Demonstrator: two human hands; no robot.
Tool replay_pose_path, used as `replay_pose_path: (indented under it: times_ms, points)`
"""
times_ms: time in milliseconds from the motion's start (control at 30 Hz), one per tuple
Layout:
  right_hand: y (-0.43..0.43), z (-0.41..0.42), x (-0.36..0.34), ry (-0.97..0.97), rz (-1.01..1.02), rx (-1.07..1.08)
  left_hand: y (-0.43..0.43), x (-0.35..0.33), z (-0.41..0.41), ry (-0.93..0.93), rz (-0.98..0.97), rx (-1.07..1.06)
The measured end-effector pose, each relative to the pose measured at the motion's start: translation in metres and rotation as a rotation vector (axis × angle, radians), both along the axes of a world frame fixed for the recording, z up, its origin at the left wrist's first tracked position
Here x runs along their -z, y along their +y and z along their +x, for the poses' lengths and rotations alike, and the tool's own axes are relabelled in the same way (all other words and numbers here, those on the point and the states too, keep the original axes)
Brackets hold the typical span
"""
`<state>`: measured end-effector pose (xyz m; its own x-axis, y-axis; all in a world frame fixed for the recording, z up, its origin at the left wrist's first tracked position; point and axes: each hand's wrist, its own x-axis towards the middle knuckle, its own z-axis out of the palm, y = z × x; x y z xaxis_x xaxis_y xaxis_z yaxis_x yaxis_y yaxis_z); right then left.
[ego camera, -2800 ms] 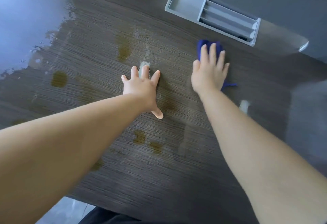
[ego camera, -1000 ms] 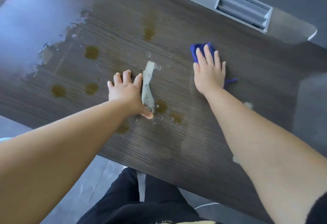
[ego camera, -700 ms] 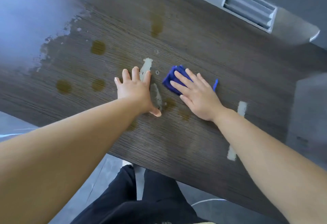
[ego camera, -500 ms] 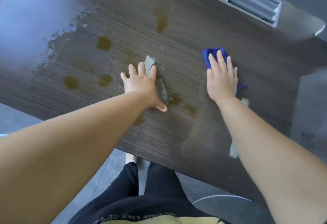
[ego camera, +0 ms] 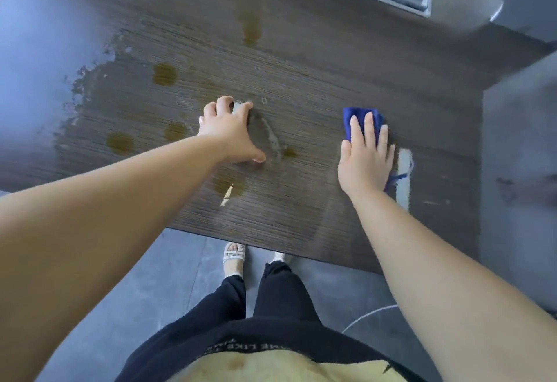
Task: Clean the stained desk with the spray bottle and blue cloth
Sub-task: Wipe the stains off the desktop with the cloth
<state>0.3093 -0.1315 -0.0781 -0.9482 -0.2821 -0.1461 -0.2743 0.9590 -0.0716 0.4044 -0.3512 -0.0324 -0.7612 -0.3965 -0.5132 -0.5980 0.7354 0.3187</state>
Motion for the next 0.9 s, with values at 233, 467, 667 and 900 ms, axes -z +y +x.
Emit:
replay_pose_path:
  times_ms: [233,467,667,900]
  points:
    - [-0.031,0.083,0.004,-0.013,-0.042,-0.781,0.0,-0.002,0.034,0.12,-0.078,0.085]
    - [-0.004,0.034,0.004,-0.006,-0.061,-0.197,-0.012,-0.002,0.071,0.069,-0.143,0.079]
    - [-0.052,0.098,0.007,0.006,-0.092,-0.491,-0.017,-0.004,0.101,0.039,-0.143,0.002]
    - [0.01,0.041,0.003,-0.012,-0.052,-0.438,-0.027,0.004,0.119,-0.028,-0.17,0.025]
